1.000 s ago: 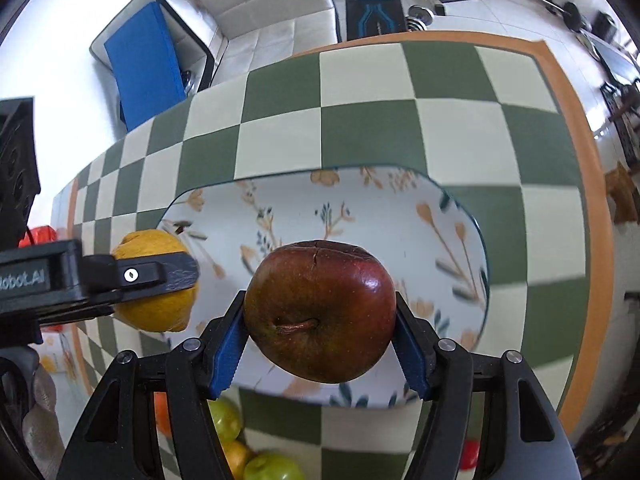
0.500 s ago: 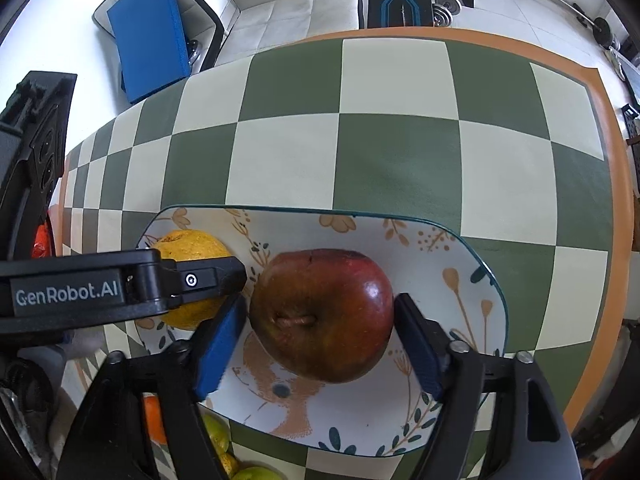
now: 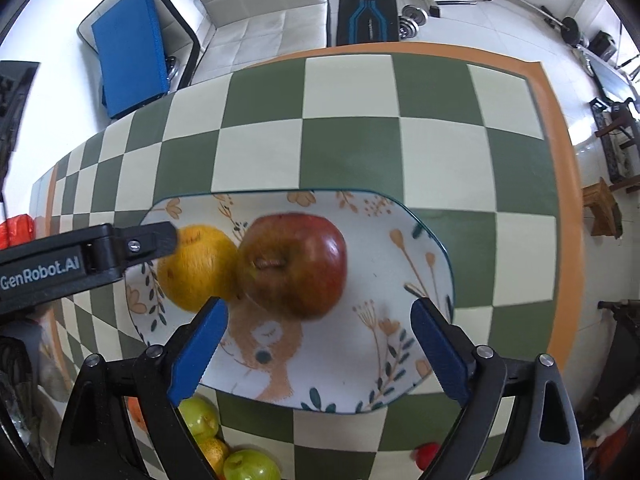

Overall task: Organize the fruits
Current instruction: 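Lift both grippers away from the plate and move toward the remaining fruit, then grasp the green apple with the right gripper while the left gripper grasps an orange, then place the green apple and orange on the plate with both grippers and release, then lift both grippers away from the plate and move toward the fruit row, then grasp the yellow citrus with the right gripper while the left gripper grasps an orange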

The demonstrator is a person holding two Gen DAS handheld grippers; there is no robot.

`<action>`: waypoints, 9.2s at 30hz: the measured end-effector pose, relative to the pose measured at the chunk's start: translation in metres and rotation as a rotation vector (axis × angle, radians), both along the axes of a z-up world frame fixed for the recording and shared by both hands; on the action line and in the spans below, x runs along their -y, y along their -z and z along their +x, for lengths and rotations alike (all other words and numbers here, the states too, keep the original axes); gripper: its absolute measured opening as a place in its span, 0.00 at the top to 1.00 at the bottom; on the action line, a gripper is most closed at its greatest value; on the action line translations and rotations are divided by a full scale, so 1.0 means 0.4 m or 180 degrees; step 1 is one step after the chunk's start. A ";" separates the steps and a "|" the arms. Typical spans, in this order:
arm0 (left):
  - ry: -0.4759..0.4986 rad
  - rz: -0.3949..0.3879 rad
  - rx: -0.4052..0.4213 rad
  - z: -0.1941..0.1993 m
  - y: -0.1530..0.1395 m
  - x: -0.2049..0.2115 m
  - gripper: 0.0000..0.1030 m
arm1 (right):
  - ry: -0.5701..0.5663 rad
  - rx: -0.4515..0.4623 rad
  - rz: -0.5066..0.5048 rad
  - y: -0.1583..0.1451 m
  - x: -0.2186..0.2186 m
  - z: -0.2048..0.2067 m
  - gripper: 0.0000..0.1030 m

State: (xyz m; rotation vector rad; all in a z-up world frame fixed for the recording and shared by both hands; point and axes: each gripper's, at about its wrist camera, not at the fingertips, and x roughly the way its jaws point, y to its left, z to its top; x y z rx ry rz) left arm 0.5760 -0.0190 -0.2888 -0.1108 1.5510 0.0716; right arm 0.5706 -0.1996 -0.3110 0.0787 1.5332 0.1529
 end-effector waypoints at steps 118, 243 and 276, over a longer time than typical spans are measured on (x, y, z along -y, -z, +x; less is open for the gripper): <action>0.0100 -0.0047 -0.0379 -0.450 0.140 -0.122 0.39 | 0.0358 -0.0826 0.0443 0.134 -0.006 -0.537 0.40; 0.0194 0.0220 0.1172 -0.512 -0.378 -0.051 0.02 | 0.0421 0.1183 -0.0117 -0.527 0.026 -0.522 0.06; 0.0393 -0.0102 -0.0575 -0.651 0.113 -0.022 0.02 | -0.0003 -0.0503 0.0461 0.059 -0.094 -0.601 0.40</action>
